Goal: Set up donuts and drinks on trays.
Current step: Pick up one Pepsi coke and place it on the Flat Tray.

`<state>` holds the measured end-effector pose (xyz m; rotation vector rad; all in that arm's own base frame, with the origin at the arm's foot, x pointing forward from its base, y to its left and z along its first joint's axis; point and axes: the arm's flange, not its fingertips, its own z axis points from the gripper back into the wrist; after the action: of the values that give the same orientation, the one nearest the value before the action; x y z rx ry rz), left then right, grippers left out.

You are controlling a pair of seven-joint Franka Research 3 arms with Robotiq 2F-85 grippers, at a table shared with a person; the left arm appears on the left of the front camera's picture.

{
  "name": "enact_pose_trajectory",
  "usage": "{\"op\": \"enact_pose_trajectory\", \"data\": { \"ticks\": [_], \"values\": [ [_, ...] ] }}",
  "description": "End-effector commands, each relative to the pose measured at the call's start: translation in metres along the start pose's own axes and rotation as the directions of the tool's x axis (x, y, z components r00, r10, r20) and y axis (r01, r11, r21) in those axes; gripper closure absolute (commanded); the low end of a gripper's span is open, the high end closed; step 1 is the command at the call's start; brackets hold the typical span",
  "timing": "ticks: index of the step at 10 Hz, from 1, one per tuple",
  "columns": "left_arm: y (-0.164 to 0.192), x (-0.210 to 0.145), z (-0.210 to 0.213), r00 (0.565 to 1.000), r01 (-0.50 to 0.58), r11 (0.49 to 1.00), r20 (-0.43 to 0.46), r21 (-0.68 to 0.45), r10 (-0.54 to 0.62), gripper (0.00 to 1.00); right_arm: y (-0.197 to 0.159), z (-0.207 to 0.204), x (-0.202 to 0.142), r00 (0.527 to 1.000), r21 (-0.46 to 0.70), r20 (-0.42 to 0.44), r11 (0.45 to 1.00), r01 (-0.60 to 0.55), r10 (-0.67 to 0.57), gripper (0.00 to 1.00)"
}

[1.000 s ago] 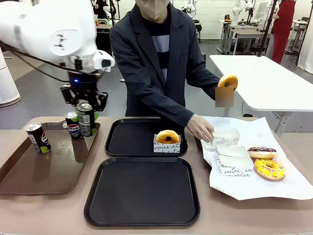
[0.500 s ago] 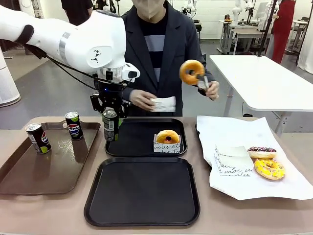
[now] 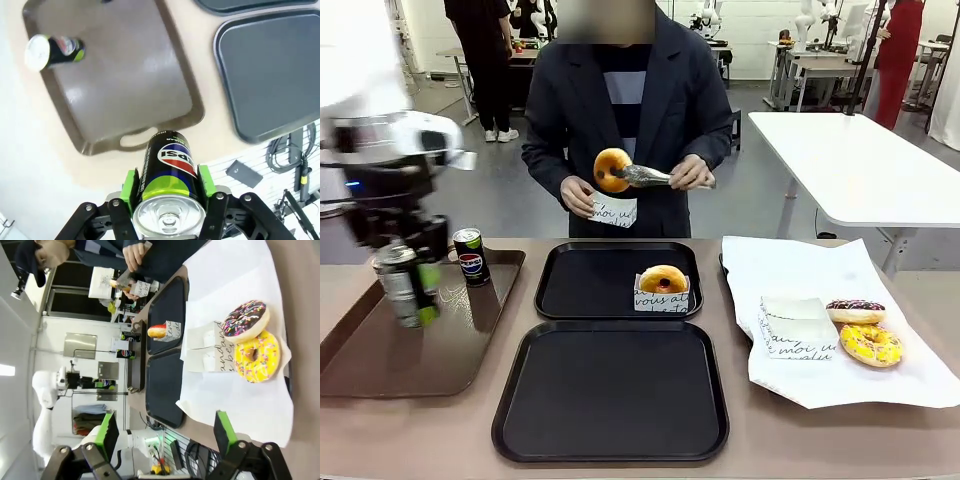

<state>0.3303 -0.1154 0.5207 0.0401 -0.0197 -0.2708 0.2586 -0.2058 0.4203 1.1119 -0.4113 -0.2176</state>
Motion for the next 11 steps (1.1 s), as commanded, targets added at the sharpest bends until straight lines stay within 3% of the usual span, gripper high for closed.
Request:
{"op": "enact_pose_trajectory", "data": {
  "ticks": [1,5,9,11],
  "values": [
    [0.0,0.01,-0.001,1.0,-0.011,1.0,0.029,-0.006,0.012,0.42,-0.001,-0.001,0.0,1.0,0.017,0.01,1.0,-0.01,0.01,0.0],
    [-0.008,0.026,-0.009,0.998,-0.04,0.999,0.044,-0.016,0.041,0.42,-0.001,-0.001,0.0,1.0,0.017,0.01,1.0,-0.01,0.01,0.0],
    [-0.049,0.106,-0.019,1.0,-0.009,1.0,0.024,0.01,0.009,0.42,-0.001,-0.001,0.0,1.0,0.017,0.01,1.0,-0.01,0.01,0.0],
    [-0.044,0.093,-0.019,1.0,-0.014,1.0,-0.006,0.007,0.014,0.42,-0.001,-0.001,0.0,1.0,0.017,0.01,1.0,-0.01,0.01,0.0]
  ]
}}
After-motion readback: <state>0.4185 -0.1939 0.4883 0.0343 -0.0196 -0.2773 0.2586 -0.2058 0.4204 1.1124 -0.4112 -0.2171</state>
